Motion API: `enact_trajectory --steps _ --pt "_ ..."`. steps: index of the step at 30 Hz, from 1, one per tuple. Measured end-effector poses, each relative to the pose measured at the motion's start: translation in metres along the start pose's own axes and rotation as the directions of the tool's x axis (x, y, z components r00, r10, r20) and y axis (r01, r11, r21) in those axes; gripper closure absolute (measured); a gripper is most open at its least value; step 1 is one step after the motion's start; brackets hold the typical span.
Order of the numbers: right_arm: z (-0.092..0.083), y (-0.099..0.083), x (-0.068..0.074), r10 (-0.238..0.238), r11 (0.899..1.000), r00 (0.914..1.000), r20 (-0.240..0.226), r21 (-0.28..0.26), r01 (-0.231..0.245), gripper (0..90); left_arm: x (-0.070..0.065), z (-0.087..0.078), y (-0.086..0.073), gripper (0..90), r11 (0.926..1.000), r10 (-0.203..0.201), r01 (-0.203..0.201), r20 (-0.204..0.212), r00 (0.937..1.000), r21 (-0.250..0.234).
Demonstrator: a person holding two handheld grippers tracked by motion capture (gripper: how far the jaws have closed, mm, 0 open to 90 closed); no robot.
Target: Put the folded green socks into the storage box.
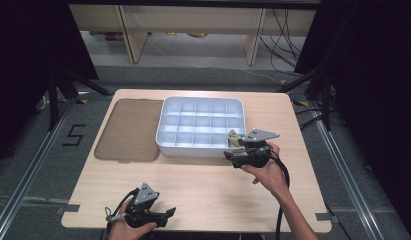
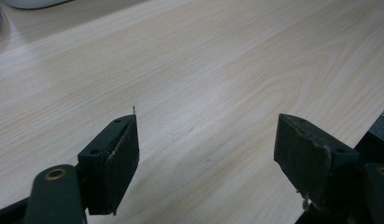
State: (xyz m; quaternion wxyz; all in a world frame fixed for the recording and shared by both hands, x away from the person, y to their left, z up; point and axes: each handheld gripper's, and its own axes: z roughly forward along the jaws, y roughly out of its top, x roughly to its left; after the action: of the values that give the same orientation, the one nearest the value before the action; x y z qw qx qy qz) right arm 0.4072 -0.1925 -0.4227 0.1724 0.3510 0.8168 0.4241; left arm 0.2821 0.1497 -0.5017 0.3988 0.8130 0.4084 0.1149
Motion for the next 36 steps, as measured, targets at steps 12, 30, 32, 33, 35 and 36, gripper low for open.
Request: enact_trajectory --steps 12,30,32,33,35,36 --pt "-0.005 -0.007 0.009 0.013 1.0 0.9996 -0.026 0.014 -0.013 28.8 -0.001 -0.001 0.0 22.0 1.0 0.003 -0.003 0.012 0.9999 0.003" --pt "-0.009 -0.03 0.021 -0.022 1.0 0.9981 -0.058 0.011 0.022 26.6 -0.001 0.001 -0.001 22.0 1.0 -0.004 0.004 0.011 0.9999 -0.004" --pt "-0.01 -0.031 0.023 -0.013 1.0 0.9979 -0.063 0.012 0.014 26.3 -0.001 0.001 0.0 22.0 1.0 0.001 -0.001 0.007 1.0 -0.008" --pt "-0.011 -0.033 0.026 0.003 1.0 0.9981 -0.062 0.01 -0.002 26.0 -0.001 0.001 -0.001 22.0 1.0 -0.003 0.003 0.006 1.0 -0.008" --pt "-0.011 -0.034 0.025 -0.026 1.0 0.9971 -0.071 0.0 0.026 25.0 0.0 0.0 -0.001 22.0 1.0 0.009 -0.009 0.005 0.9999 0.001" --pt "-0.012 -0.036 0.026 -0.013 1.0 0.9974 -0.071 0.011 0.014 24.9 -0.001 0.0 0.0 22.0 1.0 0.009 -0.009 0.003 1.0 0.003"
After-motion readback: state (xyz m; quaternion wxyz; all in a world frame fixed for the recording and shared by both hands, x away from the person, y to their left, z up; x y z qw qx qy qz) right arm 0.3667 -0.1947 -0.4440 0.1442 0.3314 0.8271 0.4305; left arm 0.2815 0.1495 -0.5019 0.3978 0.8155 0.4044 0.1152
